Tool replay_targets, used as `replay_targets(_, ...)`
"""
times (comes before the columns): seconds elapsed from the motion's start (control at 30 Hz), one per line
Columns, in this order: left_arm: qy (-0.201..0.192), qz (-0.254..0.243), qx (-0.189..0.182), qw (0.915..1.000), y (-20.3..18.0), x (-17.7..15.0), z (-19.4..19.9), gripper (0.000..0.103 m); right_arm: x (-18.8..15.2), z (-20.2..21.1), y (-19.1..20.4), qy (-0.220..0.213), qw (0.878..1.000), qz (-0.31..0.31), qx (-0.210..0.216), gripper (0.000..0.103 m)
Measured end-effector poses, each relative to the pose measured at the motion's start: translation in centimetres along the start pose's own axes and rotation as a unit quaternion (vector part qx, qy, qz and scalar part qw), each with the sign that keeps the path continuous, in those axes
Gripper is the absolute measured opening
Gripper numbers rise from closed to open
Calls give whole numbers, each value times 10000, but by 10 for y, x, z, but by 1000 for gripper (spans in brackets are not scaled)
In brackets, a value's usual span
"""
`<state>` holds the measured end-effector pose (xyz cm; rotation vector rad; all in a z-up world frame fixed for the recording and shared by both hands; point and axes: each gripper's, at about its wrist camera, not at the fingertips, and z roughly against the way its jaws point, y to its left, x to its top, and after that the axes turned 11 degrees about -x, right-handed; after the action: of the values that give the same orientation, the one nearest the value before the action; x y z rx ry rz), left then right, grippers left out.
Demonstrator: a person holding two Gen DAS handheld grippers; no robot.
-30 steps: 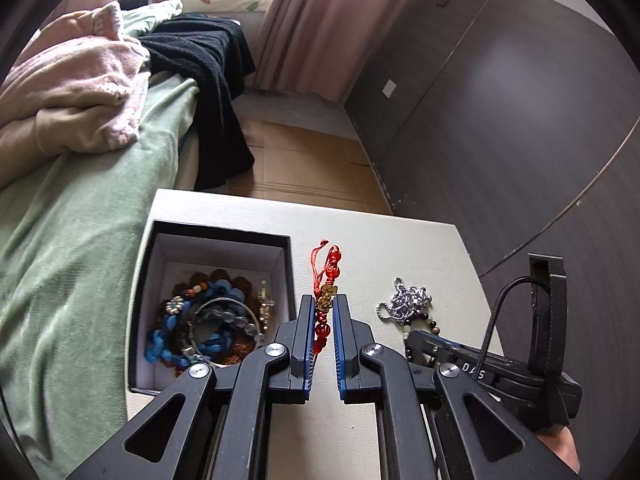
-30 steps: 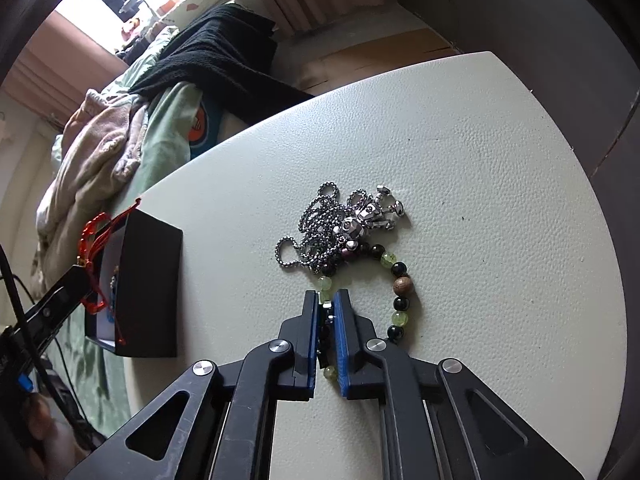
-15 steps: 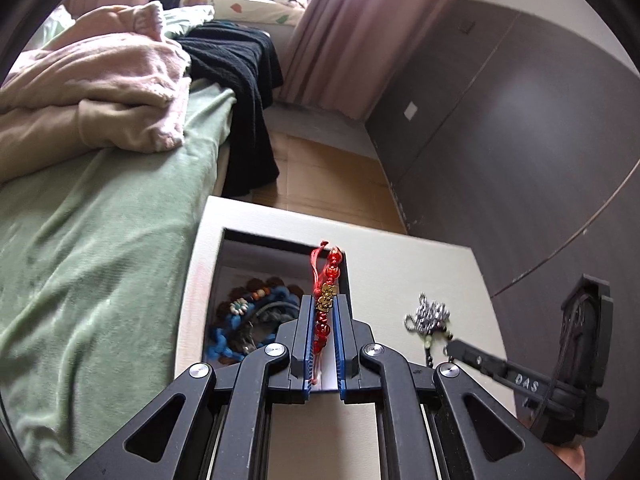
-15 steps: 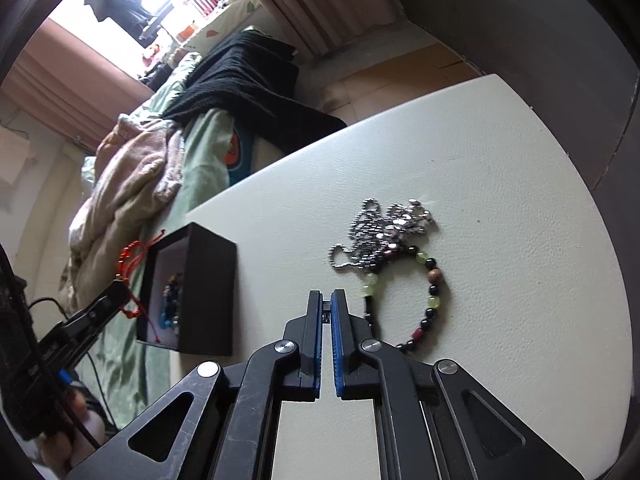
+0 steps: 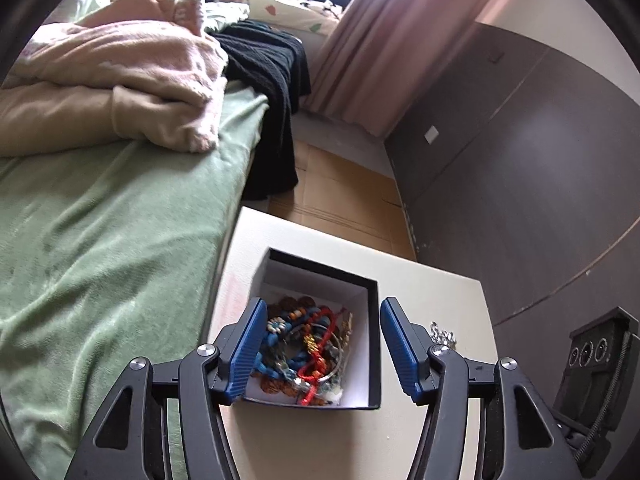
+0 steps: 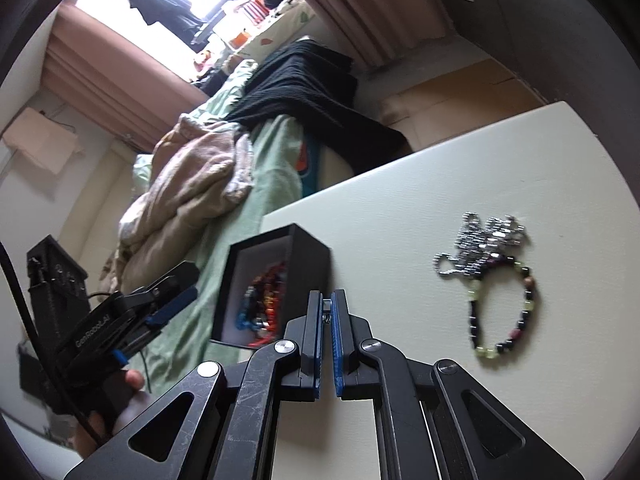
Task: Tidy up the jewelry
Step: 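Move both open tools back over the silver chain and bead bracelet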
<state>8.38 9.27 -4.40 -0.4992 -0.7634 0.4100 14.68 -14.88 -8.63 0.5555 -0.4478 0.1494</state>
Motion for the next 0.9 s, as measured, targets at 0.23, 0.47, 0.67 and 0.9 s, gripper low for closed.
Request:
replay_targets(0.23, -19, 206, 12, 9998, 13, 7, 0, 60, 3, -13, 31, 41, 9984, 72, 554, 6)
replay_targets(0.47, -39, 314, -9, 9995, 17, 9, 0, 60, 8, -24, 52, 198, 9959, 122, 877, 49)
replay_targets(0.67, 66, 230, -47, 9997, 8, 5, -4, 60, 7, -9, 31, -23, 9986, 10, 534, 59)
replay_targets(0.9, 134, 89, -158, 9997, -10, -3, -11, 60, 7, 13, -3, -163, 9994, -255, 191, 60)
